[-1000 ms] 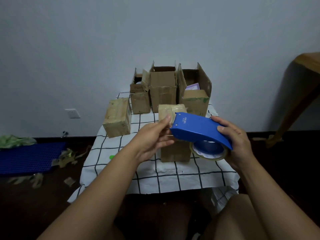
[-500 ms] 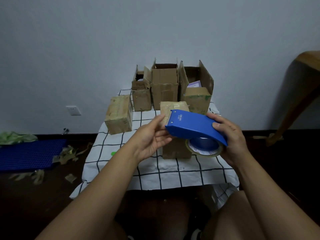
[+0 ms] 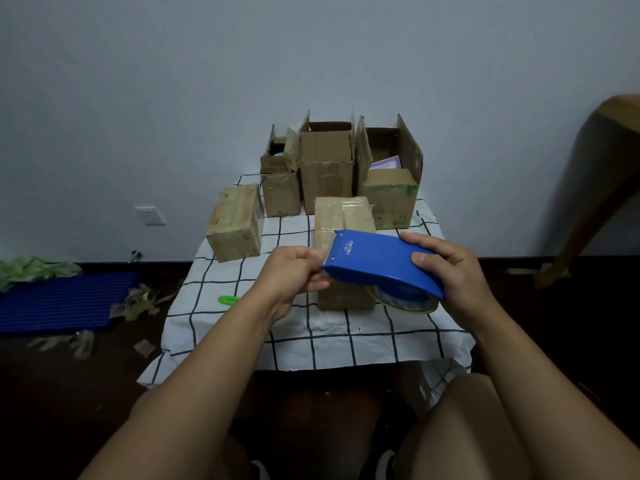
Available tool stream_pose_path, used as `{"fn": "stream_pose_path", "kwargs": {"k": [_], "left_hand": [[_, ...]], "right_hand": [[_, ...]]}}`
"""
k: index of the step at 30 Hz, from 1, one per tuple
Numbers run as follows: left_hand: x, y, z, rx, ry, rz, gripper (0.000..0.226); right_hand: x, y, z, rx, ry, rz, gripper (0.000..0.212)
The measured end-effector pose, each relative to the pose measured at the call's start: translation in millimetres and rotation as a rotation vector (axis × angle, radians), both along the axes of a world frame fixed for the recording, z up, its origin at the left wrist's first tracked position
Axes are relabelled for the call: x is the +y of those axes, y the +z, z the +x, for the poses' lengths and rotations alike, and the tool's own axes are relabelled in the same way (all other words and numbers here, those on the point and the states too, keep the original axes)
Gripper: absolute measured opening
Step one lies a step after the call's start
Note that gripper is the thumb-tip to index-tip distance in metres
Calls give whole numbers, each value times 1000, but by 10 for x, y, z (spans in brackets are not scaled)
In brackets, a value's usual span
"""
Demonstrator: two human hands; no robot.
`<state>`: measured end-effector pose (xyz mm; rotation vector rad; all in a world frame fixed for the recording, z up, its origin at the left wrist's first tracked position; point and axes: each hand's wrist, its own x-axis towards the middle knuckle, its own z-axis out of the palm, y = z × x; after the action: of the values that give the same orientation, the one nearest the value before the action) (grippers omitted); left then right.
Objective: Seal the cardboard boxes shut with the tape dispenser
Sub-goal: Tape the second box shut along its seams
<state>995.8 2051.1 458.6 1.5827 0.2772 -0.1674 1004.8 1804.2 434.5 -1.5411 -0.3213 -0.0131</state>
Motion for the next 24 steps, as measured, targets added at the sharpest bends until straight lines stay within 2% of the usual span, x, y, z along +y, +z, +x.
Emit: {"fn": "stream_pose_path", "kwargs": {"k": [6,9,13,18,21,24], "left_hand": [[194,57,-21,-40,166,17,13],[211,74,-19,-90,178,93,12],[104,53,6,-113,204,98,3],[44,20,61,-174,287,149,13],[62,2,105,-192,337,124,11],[69,-22,132,-155,324,71,10]], "right_hand": [[-300,37,31,14,-72,1,28],[-441,83,80,0,-56,-59,32],[-522,242,176,-33,-56,-75,39],[-547,365,319,-82,-35,-159,33],[-569,440,392,-96,-16,-135,27],[-595,484,471,-104,2,-196,27]]}}
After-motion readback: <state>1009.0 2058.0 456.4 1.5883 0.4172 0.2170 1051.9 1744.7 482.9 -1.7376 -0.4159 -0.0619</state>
